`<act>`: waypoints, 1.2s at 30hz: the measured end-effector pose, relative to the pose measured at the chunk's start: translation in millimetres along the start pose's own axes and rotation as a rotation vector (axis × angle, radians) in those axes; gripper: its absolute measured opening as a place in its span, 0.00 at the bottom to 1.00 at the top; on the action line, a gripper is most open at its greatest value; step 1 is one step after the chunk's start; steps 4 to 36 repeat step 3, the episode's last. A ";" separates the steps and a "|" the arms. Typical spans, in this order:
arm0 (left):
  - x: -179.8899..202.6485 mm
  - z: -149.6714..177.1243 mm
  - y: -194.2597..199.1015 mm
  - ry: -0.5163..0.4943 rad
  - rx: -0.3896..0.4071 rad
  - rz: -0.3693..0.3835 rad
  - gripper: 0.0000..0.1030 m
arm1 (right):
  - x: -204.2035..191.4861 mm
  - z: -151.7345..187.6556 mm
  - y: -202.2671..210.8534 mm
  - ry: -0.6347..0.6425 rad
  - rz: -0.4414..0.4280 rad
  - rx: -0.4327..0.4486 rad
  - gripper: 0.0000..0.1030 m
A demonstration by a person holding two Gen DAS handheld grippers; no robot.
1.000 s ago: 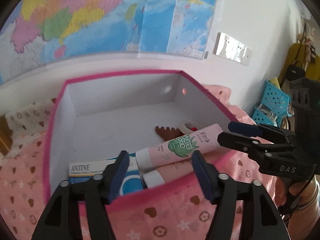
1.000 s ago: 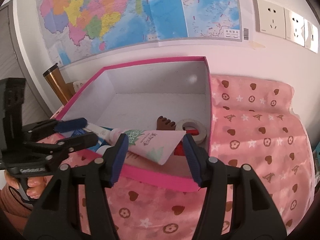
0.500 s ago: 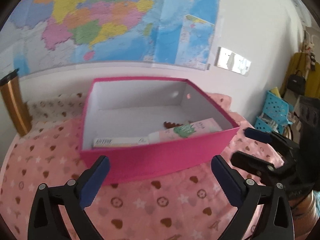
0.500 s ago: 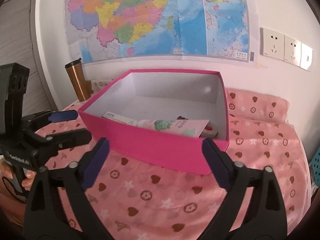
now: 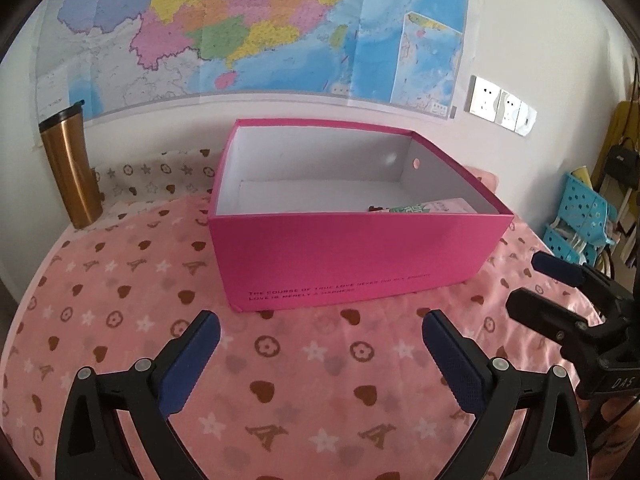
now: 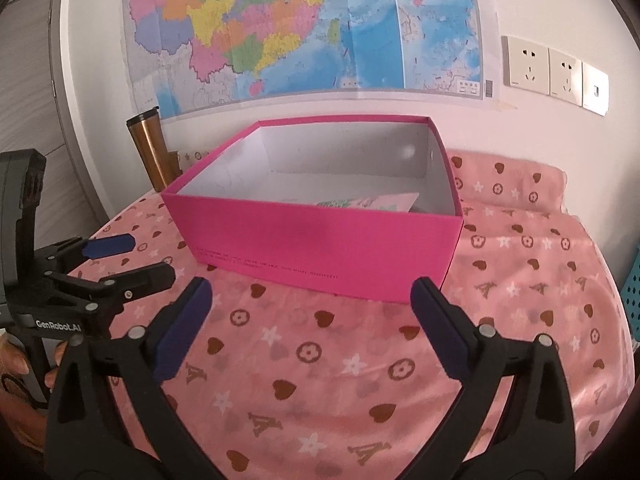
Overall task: Organize rigid objects
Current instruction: 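Withdraw both open grippers from the magenta box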
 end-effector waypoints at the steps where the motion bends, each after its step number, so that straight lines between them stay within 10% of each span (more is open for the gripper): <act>1: 0.6 0.2 0.3 0.001 0.003 0.002 1.00 | -0.8 1.3 -0.1 0.002 0.000 -0.002 0.97; 36: 1.2 2.9 0.3 0.008 -0.003 0.010 1.00 | -1.2 3.0 -0.8 0.007 0.003 -0.006 0.97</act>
Point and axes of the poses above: each gripper's, at about its wrist camera, not at the fingertips, and y roughly against the way its jaws point, x to its right, z to its underside, the point moved 9 cm from there along -y, roughly the way its jaws point, and after that the axes turned 1 degree about x, right-handed, at the moved point
